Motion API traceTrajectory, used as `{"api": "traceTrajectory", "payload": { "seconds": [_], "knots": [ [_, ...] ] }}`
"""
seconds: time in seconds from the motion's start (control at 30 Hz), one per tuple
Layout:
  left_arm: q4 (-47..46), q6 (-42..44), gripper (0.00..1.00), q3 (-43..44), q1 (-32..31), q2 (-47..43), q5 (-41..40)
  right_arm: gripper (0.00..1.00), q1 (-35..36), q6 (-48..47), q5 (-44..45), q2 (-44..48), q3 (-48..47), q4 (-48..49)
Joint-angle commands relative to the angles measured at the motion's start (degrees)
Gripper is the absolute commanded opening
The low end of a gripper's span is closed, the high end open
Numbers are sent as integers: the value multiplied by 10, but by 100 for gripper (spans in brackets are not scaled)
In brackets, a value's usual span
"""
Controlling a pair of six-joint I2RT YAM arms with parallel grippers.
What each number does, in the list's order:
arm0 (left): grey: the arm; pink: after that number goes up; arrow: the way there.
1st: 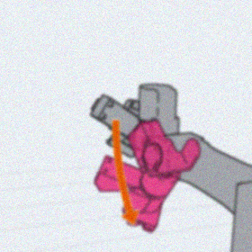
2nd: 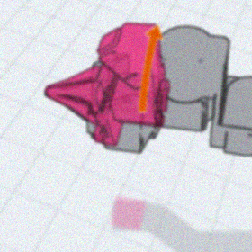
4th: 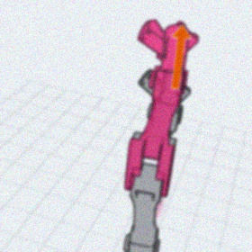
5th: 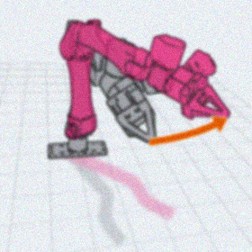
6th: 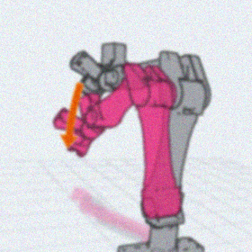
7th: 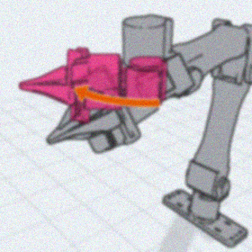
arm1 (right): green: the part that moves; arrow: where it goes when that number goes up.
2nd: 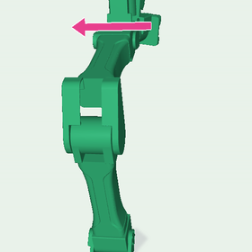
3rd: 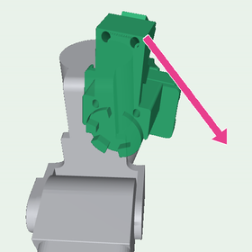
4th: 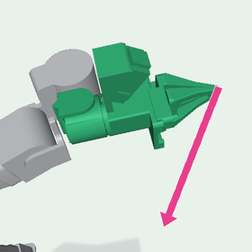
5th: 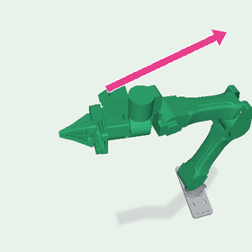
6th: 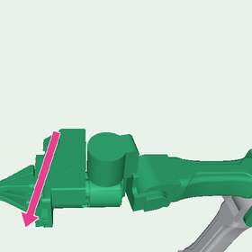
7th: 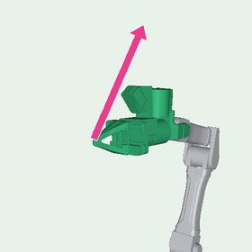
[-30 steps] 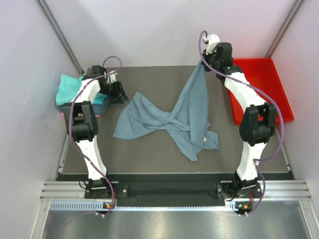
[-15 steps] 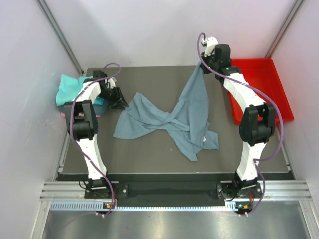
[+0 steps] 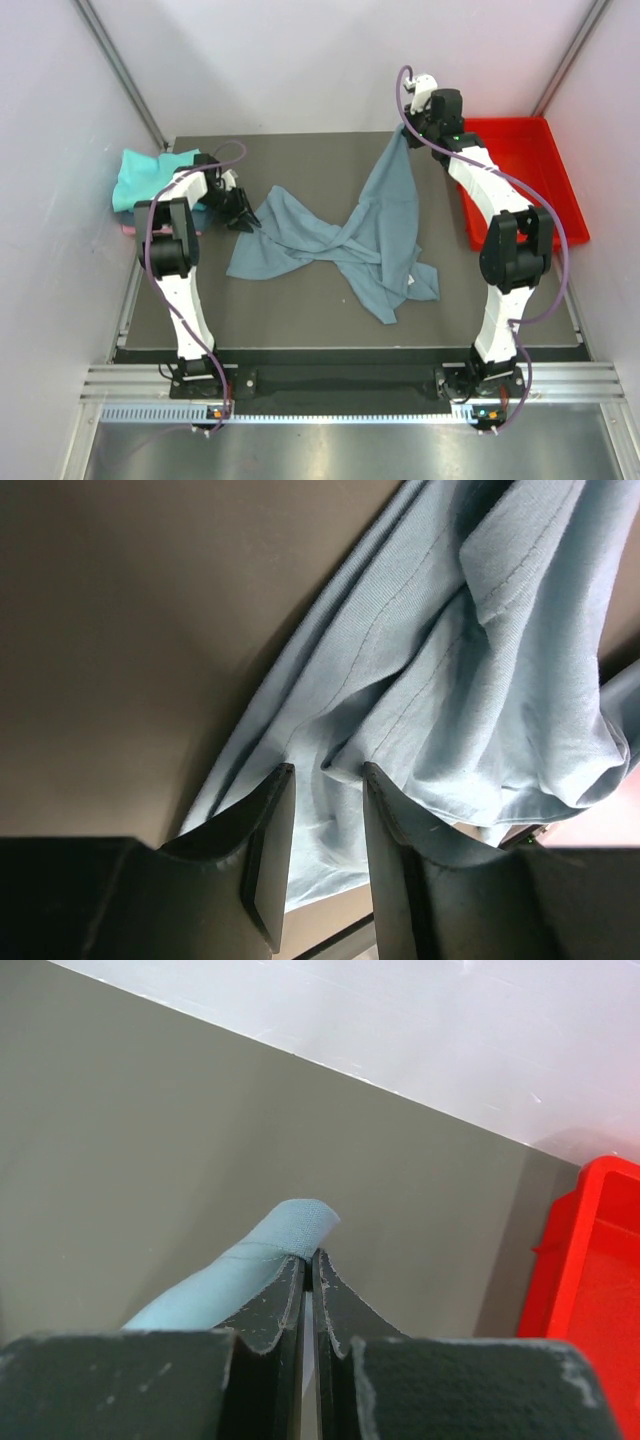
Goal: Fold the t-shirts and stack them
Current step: Flatten the tshirt out
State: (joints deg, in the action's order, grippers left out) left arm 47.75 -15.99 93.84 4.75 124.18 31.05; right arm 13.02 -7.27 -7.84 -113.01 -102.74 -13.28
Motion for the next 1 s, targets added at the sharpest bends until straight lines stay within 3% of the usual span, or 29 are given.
{"api": "traceTrajectory", "payload": {
  "seconds": [0.0, 0.23, 0.4, 0.83, 0.97],
  "knots": [
    [-9, -8, 38, 13, -6, 4, 12, 0, 5, 4, -5, 24, -4, 25],
    [-17, -9, 35, 22, -17, 14, 12, 0, 5, 1, -3, 25, 0, 25],
    [-20, -8, 23, 24, -18, 12, 13, 0, 5, 2, -3, 31, 8, 26],
    [-3, 6, 9, 50, -8, -62, 22, 0, 4, -15, 5, 81, 20, 19],
    [-9, 7, 0, 54, -7, -86, 34, 0, 5, -20, 10, 110, 29, 19]
  ]
}}
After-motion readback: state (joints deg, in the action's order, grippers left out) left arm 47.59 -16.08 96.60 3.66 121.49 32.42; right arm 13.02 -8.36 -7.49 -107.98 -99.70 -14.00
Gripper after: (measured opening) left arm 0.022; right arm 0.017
